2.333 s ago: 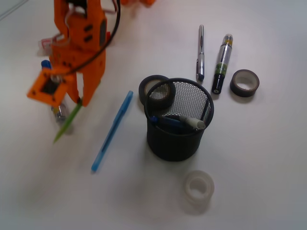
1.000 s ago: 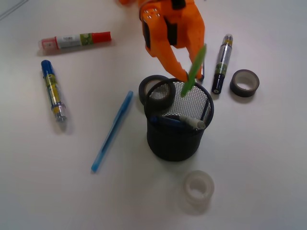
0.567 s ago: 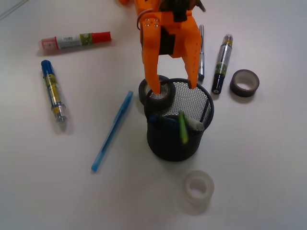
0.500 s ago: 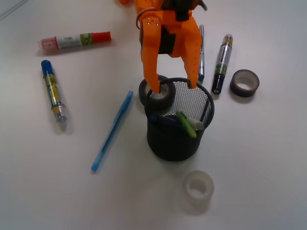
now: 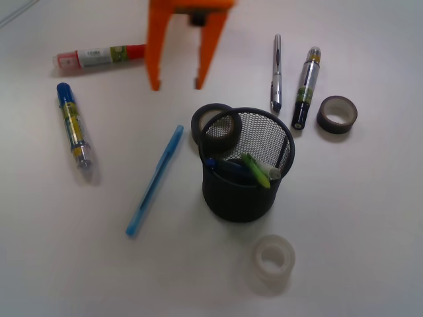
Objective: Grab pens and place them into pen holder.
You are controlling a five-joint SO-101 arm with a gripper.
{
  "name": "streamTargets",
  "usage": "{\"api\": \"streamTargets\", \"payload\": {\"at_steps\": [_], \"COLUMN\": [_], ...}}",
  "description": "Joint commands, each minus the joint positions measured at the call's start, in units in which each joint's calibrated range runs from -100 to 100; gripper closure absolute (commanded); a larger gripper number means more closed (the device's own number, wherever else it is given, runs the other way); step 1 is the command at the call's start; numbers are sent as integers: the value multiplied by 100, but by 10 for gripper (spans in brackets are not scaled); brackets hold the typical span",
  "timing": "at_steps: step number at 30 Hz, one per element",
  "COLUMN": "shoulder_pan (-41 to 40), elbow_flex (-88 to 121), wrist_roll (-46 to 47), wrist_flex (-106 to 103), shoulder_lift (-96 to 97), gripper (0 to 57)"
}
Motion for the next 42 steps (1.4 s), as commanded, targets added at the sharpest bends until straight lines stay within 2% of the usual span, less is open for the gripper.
{"api": "streamTargets", "payload": {"at_steps": [1,13,27,42], "shoulder_pan": [273,580,535,400], "elbow_flex": [165,-242,-1936,-2344], "wrist_roll": [-249,-869,-889,-894], "wrist_flex": [159,-418,-523,-515], "shoulder_lift": [-212,1488,3477,4140], "gripper": [389,389,389,389]}}
